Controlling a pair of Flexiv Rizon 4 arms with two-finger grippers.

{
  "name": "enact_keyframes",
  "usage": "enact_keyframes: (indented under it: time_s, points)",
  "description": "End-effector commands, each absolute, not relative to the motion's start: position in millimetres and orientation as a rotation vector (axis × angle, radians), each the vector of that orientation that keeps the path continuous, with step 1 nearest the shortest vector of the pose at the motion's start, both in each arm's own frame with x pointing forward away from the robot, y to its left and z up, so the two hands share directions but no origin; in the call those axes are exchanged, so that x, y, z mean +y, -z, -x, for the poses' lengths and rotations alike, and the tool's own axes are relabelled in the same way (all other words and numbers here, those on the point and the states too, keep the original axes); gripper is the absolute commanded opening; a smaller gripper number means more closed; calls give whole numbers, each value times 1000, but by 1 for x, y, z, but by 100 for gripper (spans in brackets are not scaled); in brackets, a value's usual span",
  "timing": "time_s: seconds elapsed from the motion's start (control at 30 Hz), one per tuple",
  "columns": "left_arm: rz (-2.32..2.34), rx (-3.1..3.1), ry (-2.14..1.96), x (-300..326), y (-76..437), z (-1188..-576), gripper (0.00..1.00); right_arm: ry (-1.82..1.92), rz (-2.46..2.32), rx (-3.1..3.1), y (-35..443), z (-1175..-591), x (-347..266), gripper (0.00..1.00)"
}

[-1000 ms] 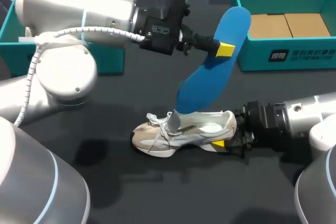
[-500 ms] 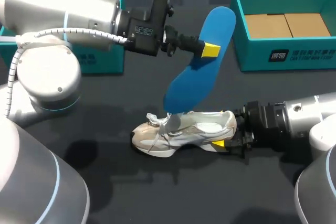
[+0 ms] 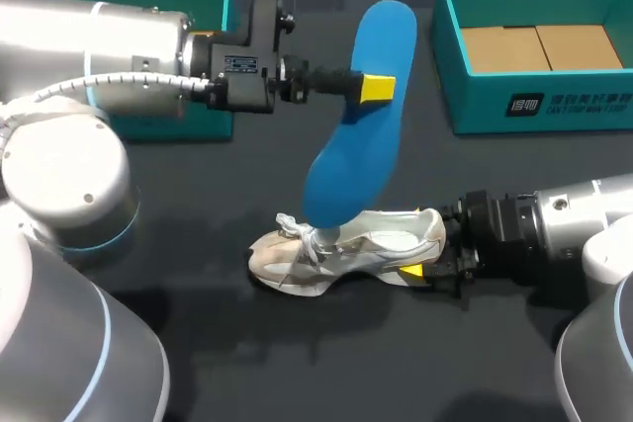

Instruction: Take the shoe out of the shoebox, open the shoe tongue, remove and reinsert the insole, then place the shoe into the shoebox

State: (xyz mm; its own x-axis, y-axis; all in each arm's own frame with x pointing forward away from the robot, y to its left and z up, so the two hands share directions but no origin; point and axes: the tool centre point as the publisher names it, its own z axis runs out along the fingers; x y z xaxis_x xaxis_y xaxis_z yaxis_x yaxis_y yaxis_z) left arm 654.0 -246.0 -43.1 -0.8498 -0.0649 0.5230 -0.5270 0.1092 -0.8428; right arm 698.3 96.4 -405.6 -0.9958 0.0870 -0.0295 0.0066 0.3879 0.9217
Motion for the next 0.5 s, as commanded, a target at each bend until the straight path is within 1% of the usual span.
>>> enact_keyframes:
  time_s: [0.03, 0.5]
  points:
    - [-603, -1986, -1874, -220, 46, -641, 0, -1692, -88, 2557, 405, -697, 97, 0]
    - [-612, -1972, -1837, -202, 44, -645, 0, -1692, -88, 2557, 405, -697, 97, 0]
